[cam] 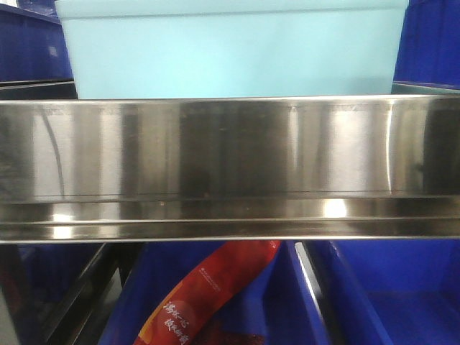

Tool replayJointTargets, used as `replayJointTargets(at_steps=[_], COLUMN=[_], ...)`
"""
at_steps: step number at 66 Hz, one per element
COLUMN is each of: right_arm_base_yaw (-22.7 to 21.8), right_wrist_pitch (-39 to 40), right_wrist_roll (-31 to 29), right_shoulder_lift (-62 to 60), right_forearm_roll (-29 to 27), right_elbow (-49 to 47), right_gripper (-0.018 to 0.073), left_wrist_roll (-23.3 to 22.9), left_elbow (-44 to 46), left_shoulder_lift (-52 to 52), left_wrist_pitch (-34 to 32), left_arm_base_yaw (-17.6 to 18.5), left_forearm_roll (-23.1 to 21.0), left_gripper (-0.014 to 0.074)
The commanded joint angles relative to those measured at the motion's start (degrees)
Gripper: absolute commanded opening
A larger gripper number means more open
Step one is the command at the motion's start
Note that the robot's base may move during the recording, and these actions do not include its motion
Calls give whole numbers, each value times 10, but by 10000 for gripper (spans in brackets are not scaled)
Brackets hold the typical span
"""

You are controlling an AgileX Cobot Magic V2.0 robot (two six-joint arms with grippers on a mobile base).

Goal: Fetch blue bin and place on conveyor start
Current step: 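Grip the teal bin's side walls with left and right grippers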

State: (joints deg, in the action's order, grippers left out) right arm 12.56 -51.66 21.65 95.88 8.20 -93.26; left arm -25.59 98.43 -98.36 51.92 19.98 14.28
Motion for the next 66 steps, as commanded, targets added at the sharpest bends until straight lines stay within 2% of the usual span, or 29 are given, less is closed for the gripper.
replayJointTargets(at_steps=[1,11,16,21,26,28,34,38,55,66], right_arm_base_yaw=[7,7,7,7,7,7,7,7,6,6], right_wrist_pitch=[-6,-20,-21,-21,-23,-21,-20,-14,-11,-9], right_wrist_roll=[2,2,2,2,2,2,2,2,2,2], right_shoulder_lift=[4,8,8,8,8,8,8,8,36,47], right_forearm_roll=[19,19,19,19,19,19,19,19,19,19], right_elbow=[-12,-13,-14,-17,-21,-21,-26,-26,-26,-26], right_gripper=[-141,-139,-58,67,205,232,234,235,235,235], left_wrist_roll=[-6,-19,-29,-29,-29,-29,-30,-30,-30,-30], left_elbow=[7,7,7,7,7,7,7,7,7,7], left_shoulder_lift=[-5,-7,-7,-7,-7,-7,-7,-8,-20,-50], left_wrist_pitch=[1,1,1,4,6,6,8,8,2,26], left_arm_base_yaw=[3,3,3,3,3,3,3,3,3,4], left_forearm_roll=[-7,-8,-7,-6,-3,-3,-1,1,11,5], left_gripper=[-111,-111,-80,20,169,245,398,414,367,367])
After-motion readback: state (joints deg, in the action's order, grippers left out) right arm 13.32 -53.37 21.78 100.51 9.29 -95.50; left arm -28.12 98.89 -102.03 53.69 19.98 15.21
